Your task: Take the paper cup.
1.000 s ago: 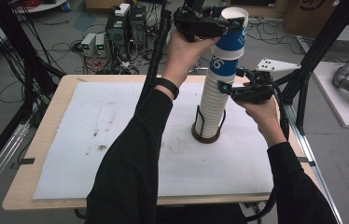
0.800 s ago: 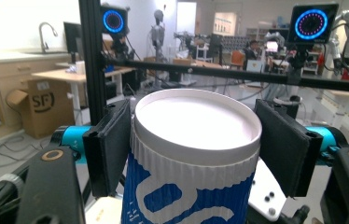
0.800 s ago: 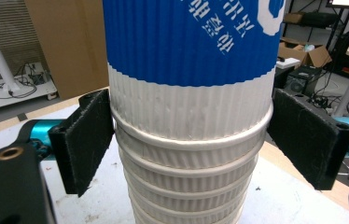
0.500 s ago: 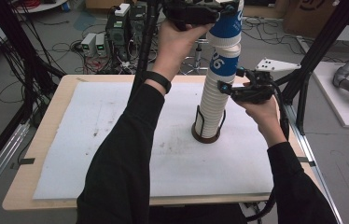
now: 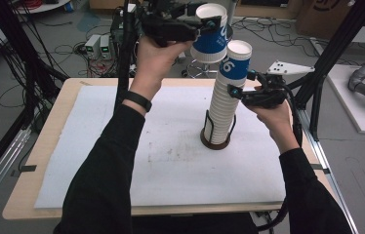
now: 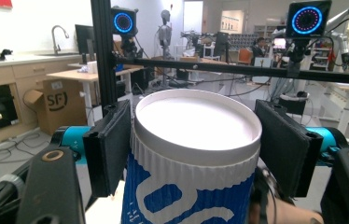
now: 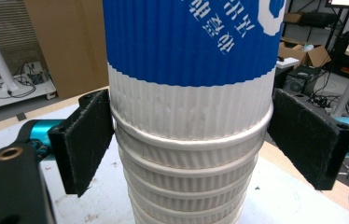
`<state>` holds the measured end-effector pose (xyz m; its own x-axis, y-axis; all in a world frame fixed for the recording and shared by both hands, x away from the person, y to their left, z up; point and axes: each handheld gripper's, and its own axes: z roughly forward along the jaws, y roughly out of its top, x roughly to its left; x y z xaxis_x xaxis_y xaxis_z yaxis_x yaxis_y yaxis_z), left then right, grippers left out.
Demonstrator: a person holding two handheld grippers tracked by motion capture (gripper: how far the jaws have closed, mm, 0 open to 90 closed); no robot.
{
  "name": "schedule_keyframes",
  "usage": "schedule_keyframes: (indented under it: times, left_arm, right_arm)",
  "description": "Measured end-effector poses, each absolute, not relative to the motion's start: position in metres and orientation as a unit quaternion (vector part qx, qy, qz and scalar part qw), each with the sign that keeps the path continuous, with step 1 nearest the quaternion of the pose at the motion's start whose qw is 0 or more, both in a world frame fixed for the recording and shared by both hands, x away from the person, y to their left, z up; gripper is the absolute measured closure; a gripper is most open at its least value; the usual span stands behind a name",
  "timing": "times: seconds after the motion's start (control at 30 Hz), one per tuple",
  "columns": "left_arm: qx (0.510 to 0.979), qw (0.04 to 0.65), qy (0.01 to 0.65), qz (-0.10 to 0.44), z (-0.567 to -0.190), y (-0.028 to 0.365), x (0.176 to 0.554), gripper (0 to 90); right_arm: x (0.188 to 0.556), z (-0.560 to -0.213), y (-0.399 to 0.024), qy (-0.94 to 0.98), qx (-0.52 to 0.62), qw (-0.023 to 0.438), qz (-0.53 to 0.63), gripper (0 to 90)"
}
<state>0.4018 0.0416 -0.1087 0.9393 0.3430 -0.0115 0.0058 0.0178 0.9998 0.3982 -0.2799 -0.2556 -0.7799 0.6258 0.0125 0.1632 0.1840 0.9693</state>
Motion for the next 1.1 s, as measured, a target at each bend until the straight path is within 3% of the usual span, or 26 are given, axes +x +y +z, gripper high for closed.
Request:
schedule_keyframes:
  times: [0.5,1.1]
  left_arm:
    - [0.700,0.690,0.145,0.110,-0.171,0.095,0.369,29.8]
    - [0.713,0.677,0.164,0.083,-0.239,0.118,0.351,29.8]
  right_arm:
    - [0.397,-0.256,-0.279,0.744,0.265,0.205,0.578,15.0]
    - [0.397,-0.256,-0.280,0.746,0.270,0.196,0.577,14.8]
